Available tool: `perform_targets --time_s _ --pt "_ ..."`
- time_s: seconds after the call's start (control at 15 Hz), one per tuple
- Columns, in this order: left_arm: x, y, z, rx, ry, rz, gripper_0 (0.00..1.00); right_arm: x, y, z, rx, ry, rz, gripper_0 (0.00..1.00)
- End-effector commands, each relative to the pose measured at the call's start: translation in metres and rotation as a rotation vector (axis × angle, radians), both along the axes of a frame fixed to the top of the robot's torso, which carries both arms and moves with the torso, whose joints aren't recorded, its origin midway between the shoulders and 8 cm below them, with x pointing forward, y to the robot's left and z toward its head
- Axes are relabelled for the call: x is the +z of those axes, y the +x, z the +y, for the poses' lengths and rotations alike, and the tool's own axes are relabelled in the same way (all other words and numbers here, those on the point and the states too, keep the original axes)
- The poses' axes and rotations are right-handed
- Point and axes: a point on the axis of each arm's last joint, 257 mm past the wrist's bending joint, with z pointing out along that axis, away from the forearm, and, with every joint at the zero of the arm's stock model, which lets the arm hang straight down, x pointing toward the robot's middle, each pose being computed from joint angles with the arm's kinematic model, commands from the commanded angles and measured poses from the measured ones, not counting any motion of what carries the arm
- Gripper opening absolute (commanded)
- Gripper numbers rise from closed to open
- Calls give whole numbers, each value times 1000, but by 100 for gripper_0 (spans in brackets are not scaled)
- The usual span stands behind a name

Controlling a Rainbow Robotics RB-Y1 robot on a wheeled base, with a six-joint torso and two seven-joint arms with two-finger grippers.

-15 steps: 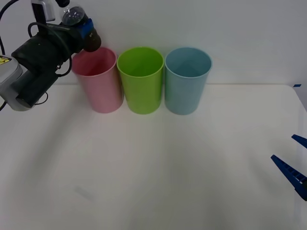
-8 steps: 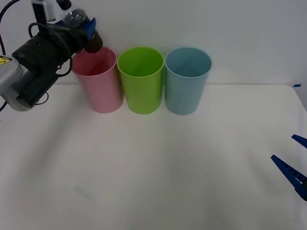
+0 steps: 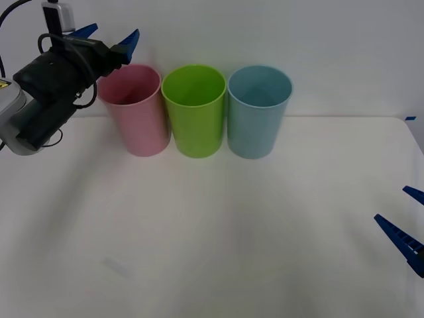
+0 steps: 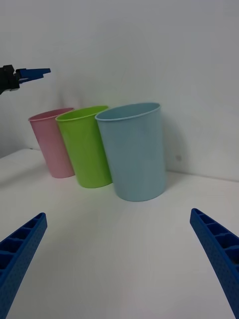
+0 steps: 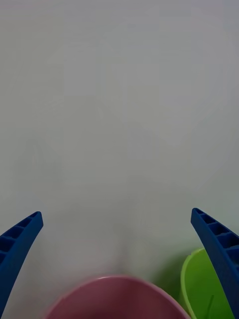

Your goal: Grasp the object on the table and drop it into the matching bin: aluminum can to the light blue bin, PET bottle to the pink bin.

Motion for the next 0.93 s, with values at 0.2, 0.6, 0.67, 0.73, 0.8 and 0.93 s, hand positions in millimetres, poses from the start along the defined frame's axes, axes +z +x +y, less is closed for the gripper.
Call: perform_targets --time_s 0.2,0.6,0.67,0.73,0.8,0.93 --pt "-10 -23 18 -17 -8 34 100 0 0 0 0 0 0 100" --pt "-28 -76 67 -26 -34 43 100 0 0 0 0 0 0 100" --pt "-36 -90 77 -35 -23 49 100 0 0 0 0 0 0 100" --pt "-41 -99 85 -36 -17 52 100 0 0 0 0 0 0 100" --pt "-47 -108 93 -38 -9 58 100 0 0 0 0 0 0 100" --pt "-63 -130 111 -38 11 78 100 0 0 0 0 0 0 100"
